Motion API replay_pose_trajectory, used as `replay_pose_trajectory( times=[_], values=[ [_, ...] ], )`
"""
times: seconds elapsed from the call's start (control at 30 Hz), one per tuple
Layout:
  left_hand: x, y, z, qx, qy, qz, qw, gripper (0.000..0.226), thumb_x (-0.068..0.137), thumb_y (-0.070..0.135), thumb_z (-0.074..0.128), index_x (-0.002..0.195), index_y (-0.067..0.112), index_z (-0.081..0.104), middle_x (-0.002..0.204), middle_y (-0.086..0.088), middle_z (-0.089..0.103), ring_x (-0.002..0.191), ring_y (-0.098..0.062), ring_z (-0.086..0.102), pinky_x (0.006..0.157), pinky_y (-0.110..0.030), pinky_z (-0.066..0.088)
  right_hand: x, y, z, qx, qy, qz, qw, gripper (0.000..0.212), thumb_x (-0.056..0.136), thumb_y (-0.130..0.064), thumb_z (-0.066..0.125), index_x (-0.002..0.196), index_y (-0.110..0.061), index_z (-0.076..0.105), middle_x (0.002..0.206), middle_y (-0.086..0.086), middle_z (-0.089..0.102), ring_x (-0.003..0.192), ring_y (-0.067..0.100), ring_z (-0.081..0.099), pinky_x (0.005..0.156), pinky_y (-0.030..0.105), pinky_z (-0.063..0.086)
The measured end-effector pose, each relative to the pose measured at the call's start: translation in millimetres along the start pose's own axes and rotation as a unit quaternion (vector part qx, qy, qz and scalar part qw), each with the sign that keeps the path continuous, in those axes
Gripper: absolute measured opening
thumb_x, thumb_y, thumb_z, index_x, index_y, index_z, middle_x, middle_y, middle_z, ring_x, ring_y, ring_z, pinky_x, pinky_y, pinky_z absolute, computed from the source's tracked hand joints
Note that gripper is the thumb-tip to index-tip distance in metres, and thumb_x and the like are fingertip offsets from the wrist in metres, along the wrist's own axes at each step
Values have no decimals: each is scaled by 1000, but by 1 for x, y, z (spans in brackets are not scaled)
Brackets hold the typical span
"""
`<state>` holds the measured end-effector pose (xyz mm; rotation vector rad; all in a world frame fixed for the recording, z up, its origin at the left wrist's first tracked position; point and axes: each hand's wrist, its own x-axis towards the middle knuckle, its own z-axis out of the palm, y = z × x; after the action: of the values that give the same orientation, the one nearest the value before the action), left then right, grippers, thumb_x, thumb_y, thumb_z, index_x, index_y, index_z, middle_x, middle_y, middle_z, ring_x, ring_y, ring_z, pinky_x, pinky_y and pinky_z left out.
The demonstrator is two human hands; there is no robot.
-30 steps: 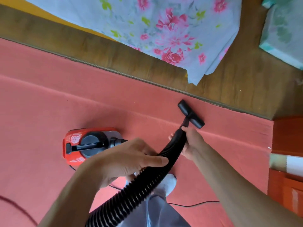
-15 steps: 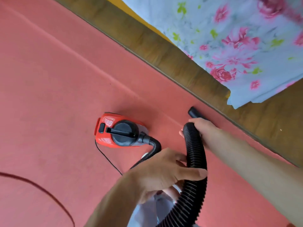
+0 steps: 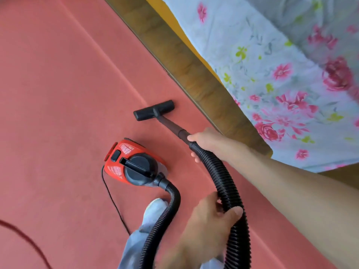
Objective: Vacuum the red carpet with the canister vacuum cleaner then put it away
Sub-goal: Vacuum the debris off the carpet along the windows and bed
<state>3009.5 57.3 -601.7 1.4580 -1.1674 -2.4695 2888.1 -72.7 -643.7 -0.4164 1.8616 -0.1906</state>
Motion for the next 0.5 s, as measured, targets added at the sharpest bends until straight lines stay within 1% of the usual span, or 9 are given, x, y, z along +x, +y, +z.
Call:
replay_pose_trajectory(
  times=[0.03,0.07,0.13,0.17,0.2,0.23,0.3,0.4,0.5],
  values=[
    [13,-14,12,-13,21,-1,1000,44,69,51,68,104,25,64,96,0,73,91,-20,73,86,-46,59,8,3,6,-34,-1,-9,999,18,94,-16,59,92,2,56,75,20,64,44,25,58,41,28,50],
    [25,-28,25,-16,35,3,999,39,73,47,67,106,25,62,99,2,72,93,-15,72,89,-40,59,17,9,11,-62,-3,-16,998,16,94,-15,57,92,1,56,76,20,65,46,27,60,43,31,52],
    [47,-54,48,-14,66,13,998,28,87,32,65,113,25,59,100,11,69,87,5,65,86,-17,53,33,27,15,-115,11,-30,993,16,94,-17,52,95,-2,57,75,17,67,47,29,63,47,34,54],
    [56,-65,59,-14,89,16,996,26,90,28,64,115,26,58,98,14,68,84,8,63,84,-15,52,41,39,13,-142,23,-39,989,17,94,-20,51,94,-4,58,74,14,68,48,29,64,50,36,56],
    [66,-76,71,-15,113,19,993,26,91,28,64,117,27,58,97,15,68,84,5,63,87,-23,53,48,49,10,-164,34,-51,985,21,95,-24,49,92,-6,58,74,13,69,49,29,66,55,38,57],
    [75,-84,84,-21,128,17,991,26,92,27,64,117,27,58,98,13,69,88,-2,65,91,-32,54,54,61,4,-176,41,-61,982,24,97,-29,49,90,-7,57,76,12,71,51,28,67,59,38,58],
    [90,-92,108,-36,143,9,989,24,93,26,64,117,23,58,101,9,69,95,-13,66,92,-37,53,62,83,-13,-194,40,-82,977,29,98,-36,48,86,-10,56,83,10,72,58,27,71,64,33,56],
    [117,-92,137,-58,158,13,986,25,95,27,64,119,22,57,101,9,66,91,-9,63,88,-30,53,70,108,-41,-273,10,-128,954,29,95,-41,51,93,-12,57,81,4,67,73,26,74,68,31,53],
    [143,-80,157,-76,168,29,982,30,95,28,65,122,23,55,95,15,61,82,1,58,75,-17,51,76,121,-77,-324,7,-153,933,27,90,-33,60,108,-13,58,89,7,68,81,27,72,74,35,56]
  ],
)
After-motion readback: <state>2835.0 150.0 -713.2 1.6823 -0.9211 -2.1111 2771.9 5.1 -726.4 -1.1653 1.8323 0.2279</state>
